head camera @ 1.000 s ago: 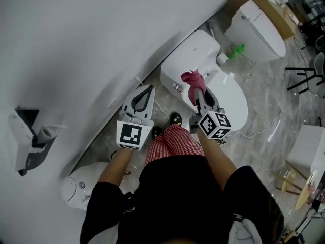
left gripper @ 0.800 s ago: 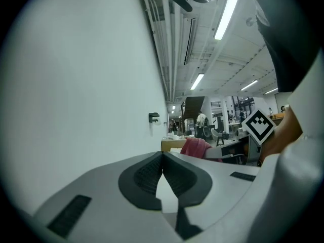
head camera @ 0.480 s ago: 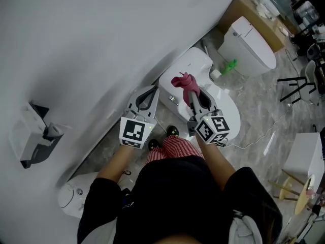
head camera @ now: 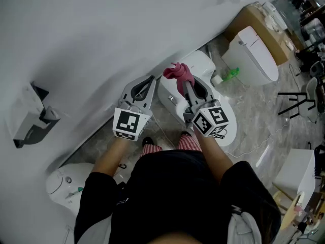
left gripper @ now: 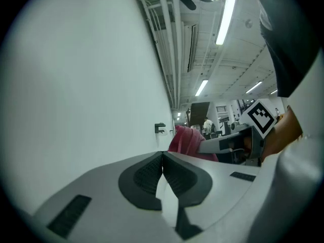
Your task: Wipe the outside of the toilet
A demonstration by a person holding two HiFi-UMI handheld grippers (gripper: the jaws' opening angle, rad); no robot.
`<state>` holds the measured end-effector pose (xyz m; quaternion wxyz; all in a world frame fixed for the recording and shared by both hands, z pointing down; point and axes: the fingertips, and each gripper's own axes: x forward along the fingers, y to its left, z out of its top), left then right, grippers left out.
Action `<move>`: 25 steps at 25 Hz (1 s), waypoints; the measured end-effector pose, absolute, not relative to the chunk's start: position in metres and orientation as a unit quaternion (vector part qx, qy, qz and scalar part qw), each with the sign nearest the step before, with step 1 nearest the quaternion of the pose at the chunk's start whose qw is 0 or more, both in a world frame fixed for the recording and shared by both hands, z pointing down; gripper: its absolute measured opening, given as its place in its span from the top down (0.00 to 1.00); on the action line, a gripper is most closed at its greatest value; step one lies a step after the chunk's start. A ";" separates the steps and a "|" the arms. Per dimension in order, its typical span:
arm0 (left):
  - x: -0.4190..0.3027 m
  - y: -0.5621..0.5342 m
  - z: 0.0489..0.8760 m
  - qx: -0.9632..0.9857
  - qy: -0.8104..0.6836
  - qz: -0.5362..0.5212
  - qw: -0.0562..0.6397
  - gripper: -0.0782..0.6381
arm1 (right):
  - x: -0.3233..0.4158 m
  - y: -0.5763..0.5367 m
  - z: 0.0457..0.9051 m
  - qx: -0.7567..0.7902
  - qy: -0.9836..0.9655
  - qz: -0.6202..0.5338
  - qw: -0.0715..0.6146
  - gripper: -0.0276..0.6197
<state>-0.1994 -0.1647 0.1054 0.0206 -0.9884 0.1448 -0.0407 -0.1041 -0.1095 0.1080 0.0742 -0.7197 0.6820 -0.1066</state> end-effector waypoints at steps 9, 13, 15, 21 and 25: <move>-0.186 -0.167 0.101 -0.970 0.226 -0.075 0.042 0.88 | -0.100 -0.126 0.104 -0.614 0.778 -0.108 0.083 0.87; -0.174 -0.156 0.102 -0.965 0.241 -0.091 0.041 0.88 | -0.095 -0.124 0.101 -0.571 0.808 -0.111 0.092 0.87; -0.168 -0.152 0.099 -0.963 0.249 -0.096 0.043 0.88 | -0.094 -0.123 0.096 -0.549 0.824 -0.105 0.094 0.87; -0.163 -0.132 0.088 -0.955 0.270 -0.112 0.055 0.88 | -0.097 -0.113 0.086 -0.493 0.859 -0.100 0.096 0.87; -0.172 -0.119 0.081 -0.950 0.283 -0.121 0.053 0.88 | -0.102 -0.104 0.083 -0.467 0.870 -0.114 0.109 0.87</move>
